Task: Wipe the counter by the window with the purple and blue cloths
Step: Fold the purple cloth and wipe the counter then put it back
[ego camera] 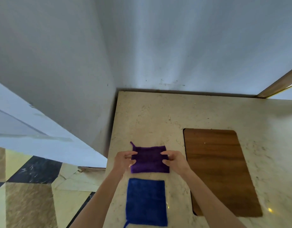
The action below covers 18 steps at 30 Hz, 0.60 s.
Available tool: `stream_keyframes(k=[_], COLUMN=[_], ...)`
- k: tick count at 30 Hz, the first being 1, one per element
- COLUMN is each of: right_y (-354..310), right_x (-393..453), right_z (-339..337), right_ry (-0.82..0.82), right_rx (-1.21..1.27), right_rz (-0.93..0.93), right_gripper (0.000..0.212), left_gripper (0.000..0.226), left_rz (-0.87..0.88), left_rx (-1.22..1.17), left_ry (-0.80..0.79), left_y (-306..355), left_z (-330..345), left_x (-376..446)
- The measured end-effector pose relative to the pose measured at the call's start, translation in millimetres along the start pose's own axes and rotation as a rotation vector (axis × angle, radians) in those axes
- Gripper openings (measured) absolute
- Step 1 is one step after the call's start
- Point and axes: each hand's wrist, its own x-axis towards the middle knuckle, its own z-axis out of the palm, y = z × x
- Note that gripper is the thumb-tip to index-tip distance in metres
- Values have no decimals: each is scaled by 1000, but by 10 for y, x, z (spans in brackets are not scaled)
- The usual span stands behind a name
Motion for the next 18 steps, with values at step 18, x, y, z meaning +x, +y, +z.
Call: stream_keyframes(k=[18], right_y=[-329], right_x=[-1632], right_z=[-978], right_ry=[394], right_rx=[-186], right_rz=[-429], right_gripper=[34], left_gripper=[37], left_rz=[601], left_rx=[216], left_ry=[23], left_y=[872], left_z=[158], left_x=[-1593])
